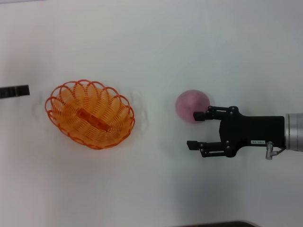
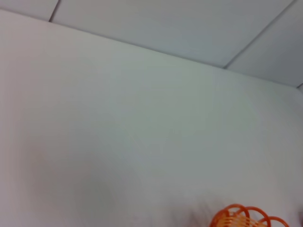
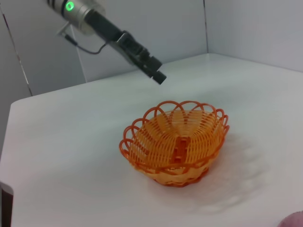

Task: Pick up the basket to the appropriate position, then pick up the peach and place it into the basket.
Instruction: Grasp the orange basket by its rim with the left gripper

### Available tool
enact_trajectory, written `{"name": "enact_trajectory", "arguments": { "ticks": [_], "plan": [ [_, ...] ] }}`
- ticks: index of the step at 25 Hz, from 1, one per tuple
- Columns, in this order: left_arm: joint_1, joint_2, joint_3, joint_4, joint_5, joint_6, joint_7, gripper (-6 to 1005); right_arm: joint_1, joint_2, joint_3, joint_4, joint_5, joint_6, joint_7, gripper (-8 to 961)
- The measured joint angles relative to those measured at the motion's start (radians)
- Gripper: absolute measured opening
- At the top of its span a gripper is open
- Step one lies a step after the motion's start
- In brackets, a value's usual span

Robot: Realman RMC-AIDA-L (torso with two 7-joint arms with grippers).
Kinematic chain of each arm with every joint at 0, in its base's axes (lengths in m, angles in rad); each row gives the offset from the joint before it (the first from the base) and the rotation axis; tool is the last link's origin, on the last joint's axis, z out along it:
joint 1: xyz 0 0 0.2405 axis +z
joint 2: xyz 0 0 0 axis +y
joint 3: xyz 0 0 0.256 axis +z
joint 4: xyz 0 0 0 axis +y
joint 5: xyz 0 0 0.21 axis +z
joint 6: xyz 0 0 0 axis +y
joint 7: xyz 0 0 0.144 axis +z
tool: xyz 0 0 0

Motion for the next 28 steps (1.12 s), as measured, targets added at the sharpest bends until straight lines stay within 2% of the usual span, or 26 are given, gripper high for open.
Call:
{"name": "enact_trajectory", "arguments": {
  "ticks": [3,8,13,20,22,23,28],
  "plan": [
    [-0.046,0.015,0.029,0.001,0.039,-0.008,-0.037,861,0.003,0.0,0.0,0.001,0.0,0.0,0.0,828],
    [-0.075,0.018,0.113,0.008,0.056,-0.034,-0.069,862,0.007,0.0,-0.002,0.002,0.0,-0.001,0.0,828],
    [-0.08,0.006,0.221,0.045,0.058,-0.062,-0.089,861,0.011,0.0,-0.005,-0.002,0.0,-0.001,0.01,828],
    [-0.122,-0.016,0.387,0.104,0.065,-0.066,-0.174,861,0.012,0.0,-0.007,-0.005,0.0,0.0,0.012,829],
    [-0.127,-0.02,0.406,0.11,0.066,-0.067,-0.184,861,0.012,0.0,-0.007,-0.005,0.0,0.0,0.012,829],
    [-0.138,-0.028,0.459,0.124,0.078,-0.077,-0.215,861,0.012,0.0,-0.007,-0.005,0.0,0.0,0.012,829],
    [-0.151,-0.051,0.491,0.152,0.127,-0.088,-0.237,862,0.011,0.0,-0.007,-0.005,0.0,0.0,0.012,829]
  ]
}}
